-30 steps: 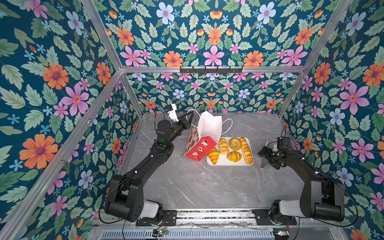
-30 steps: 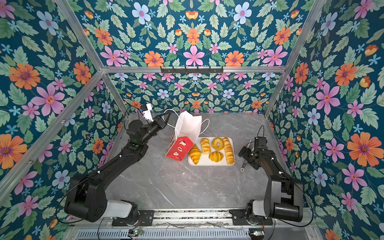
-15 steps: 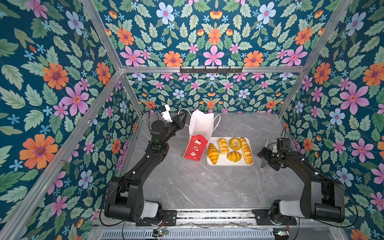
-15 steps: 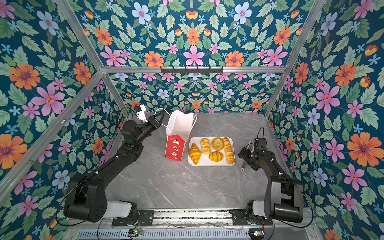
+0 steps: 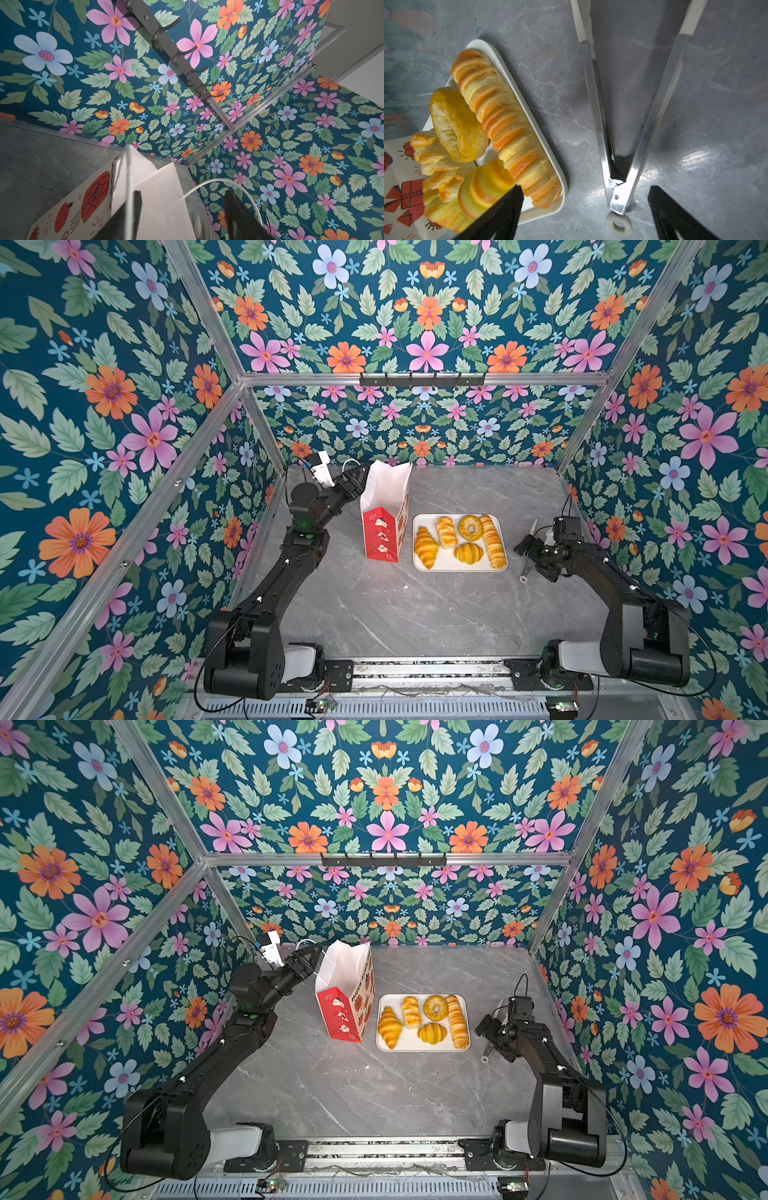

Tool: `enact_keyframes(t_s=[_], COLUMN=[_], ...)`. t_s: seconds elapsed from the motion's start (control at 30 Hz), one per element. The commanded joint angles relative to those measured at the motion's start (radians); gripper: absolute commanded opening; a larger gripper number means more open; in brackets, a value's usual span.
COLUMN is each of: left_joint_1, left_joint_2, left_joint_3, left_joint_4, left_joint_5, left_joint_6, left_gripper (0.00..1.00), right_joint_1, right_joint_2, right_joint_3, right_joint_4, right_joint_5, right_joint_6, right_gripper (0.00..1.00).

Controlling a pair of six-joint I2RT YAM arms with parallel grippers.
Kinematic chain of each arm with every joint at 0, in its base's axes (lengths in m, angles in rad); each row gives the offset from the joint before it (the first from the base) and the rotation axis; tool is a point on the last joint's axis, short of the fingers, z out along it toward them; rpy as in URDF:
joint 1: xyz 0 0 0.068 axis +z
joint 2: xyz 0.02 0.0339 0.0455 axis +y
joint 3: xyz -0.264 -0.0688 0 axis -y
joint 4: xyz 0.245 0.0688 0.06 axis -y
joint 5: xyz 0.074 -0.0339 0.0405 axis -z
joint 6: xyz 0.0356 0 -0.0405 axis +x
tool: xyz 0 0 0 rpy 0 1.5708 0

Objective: Take the fake bread out of the paper bag
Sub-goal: 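Release the bag handle and draw the left gripper back toward the robot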

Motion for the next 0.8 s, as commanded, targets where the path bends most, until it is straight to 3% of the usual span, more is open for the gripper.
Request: enact_keyframes(t_s=[0.0, 0.17, 0.47, 0.57, 0.77], left_joint_1=[0.004, 0.020, 0.035, 0.037, 0.037], left_joint_2=[-0.035, -0.102, -0.245, -0.322, -0.541], left_joint_3=[0.003, 0.000, 0.129, 0.161, 0.115], left_joint_4=[-0.071, -0.162, -0.612, -0.738, -0.895], left_joint_5=[-0.024, -0.034, -0.174, -0.286, -0.630], left_joint_6=[0.038, 0.083, 0.257, 0.339, 0.457], left_gripper=[0.83, 1.00, 1.00, 1.00, 1.00], right_joint_1=[0.001, 0.002, 0.002, 0.004, 0.002], right_joint_2=[-0.002, 0.008, 0.007, -0.009, -0.070], right_joint_3=[0.004, 0.008, 0.014, 0.014, 0.021], right_joint_4=[0.015, 0.015, 0.016, 0.006, -0.031], right_joint_5=[0.001, 0.001, 0.006, 0.023, 0.066], right_joint_6=[0.006, 0.004, -0.001, -0.005, -0.012], right_gripper=[0.95, 0.95, 0.95, 0.95, 0.95])
